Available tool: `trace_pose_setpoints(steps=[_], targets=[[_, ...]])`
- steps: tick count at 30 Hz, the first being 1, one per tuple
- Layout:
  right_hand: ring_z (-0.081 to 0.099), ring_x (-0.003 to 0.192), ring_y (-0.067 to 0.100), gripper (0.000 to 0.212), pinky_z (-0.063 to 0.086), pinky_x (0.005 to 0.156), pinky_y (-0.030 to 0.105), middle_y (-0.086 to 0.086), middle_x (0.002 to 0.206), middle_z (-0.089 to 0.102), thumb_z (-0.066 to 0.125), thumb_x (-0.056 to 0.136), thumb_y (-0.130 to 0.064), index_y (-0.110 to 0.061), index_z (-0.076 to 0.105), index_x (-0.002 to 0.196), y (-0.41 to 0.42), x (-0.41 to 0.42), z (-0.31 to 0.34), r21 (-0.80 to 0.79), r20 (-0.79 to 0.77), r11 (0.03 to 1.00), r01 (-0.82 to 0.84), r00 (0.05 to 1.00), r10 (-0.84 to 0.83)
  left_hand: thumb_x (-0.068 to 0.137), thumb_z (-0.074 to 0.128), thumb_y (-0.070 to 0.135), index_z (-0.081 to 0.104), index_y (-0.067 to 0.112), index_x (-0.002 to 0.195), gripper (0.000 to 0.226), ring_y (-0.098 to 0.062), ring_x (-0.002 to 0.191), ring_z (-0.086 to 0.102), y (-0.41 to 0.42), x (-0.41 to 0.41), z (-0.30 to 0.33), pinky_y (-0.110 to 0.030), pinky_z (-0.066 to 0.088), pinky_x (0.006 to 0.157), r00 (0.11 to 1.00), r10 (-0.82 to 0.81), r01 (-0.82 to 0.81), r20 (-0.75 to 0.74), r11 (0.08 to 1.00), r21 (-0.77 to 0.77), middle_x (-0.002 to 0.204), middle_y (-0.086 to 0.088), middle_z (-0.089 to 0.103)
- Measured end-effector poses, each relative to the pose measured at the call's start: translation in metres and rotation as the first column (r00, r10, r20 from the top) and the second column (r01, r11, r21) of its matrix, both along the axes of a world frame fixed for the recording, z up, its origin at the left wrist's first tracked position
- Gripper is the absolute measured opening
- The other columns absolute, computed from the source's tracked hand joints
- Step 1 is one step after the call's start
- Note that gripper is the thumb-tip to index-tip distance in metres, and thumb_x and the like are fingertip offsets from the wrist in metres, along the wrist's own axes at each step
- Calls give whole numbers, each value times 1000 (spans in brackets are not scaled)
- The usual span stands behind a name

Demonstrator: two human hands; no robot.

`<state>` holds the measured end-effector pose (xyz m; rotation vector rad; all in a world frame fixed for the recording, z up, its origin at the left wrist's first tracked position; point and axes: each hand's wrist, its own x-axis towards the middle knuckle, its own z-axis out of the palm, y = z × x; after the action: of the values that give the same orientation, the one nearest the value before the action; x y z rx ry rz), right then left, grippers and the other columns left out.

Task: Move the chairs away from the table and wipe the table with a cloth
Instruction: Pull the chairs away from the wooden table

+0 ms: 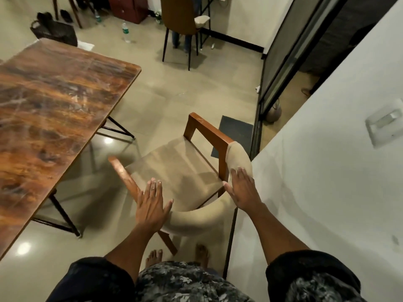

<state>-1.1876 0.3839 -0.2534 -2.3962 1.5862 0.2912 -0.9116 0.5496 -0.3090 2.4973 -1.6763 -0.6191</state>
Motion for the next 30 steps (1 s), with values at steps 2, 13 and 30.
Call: trace_pose_setpoints(steps=[2, 13, 30], targets=[[13, 164, 34, 71, 13, 131, 54, 11, 176, 17, 30, 110, -59, -19, 19, 167, -20, -12, -3, 15, 5, 999, -40, 999, 40, 97, 6, 71, -1, 12, 169, 93, -22, 165, -7, -4, -18, -1, -47, 3, 132, 999, 49, -49, 12, 999, 9, 177, -9, -7], [15, 163, 36, 68, 15, 130, 55, 16, 174, 22, 33, 112, -55, -16, 24, 166, -78, -29, -35, 104, -6, 960, -260, 965, 262, 100, 1, 71, -12, 14, 168, 90, -21, 162, -20, 36, -66, 3, -45, -6, 133, 948, 317, -316, 1, 943, 110, 175, -7, -20], [21, 162, 34, 70, 17, 130, 52, 14, 173, 25, 31, 110, -57, -15, 24, 166, -150, -45, -56, 113, -12, 928, -355, 933, 358, 83, -14, 75, -16, 15, 166, 103, -20, 161, -22, 3, -92, -16, -42, -17, 126, 871, 490, -486, -41, 871, 73, 174, -5, -25]])
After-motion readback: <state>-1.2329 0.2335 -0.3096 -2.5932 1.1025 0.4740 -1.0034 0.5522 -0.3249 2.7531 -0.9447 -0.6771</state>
